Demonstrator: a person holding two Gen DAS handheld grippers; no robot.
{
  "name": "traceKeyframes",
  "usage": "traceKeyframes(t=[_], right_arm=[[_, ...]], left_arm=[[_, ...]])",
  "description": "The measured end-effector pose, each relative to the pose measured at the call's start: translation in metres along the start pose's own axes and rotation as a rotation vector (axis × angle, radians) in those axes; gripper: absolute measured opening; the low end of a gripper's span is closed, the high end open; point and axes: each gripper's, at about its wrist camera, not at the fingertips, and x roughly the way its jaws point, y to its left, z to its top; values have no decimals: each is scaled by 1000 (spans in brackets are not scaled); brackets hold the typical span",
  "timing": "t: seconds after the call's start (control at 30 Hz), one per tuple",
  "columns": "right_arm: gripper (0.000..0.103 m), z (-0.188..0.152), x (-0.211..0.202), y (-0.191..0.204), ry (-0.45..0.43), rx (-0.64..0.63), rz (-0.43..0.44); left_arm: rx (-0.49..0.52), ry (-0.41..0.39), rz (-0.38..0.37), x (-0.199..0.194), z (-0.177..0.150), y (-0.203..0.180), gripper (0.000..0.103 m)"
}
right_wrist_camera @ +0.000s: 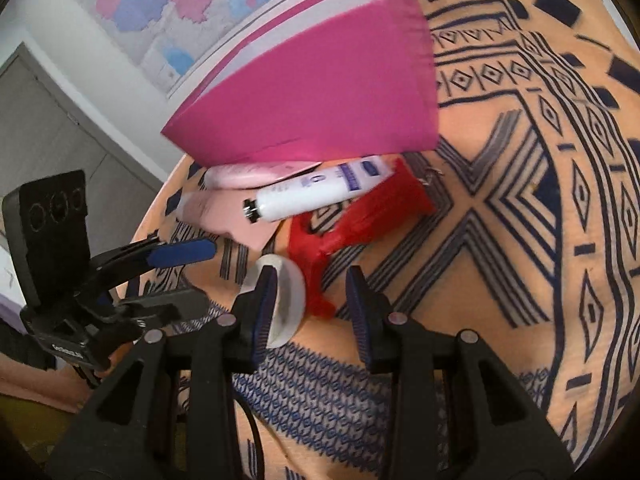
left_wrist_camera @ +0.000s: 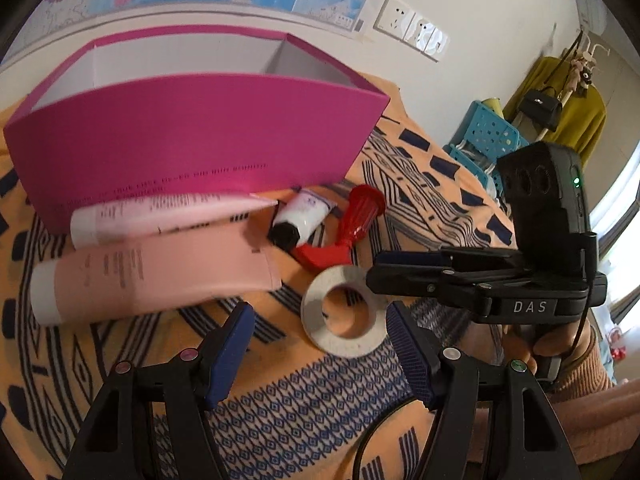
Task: Organize rigid objects
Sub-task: 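Grasp the white tape roll by its rim with the right gripper, then carry the tape roll over the pink box and release it inside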
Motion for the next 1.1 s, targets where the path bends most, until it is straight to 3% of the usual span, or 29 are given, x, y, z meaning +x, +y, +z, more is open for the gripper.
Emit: traceKeyframes(t=[0.2, 0.4, 0.53, 0.67, 1.1], right_arm=[[38, 0, 7, 16, 18, -81, -47], [38, -2, 14, 26, 36, -138, -84], [25, -4, 18, 27, 41, -171, -120], [19, -6, 17, 29, 36, -190, -127], [18, 1, -13, 38, -36, -200, -101]], left_arm=[[7, 29, -34, 3, -7, -2, 50], [-29, 77, -90, 15, -8, -2, 42], [-39, 88, -101, 19, -10, -3, 42], [-32, 87, -105, 18, -9, -6, 42], [8, -10, -117, -5, 6, -16, 42]])
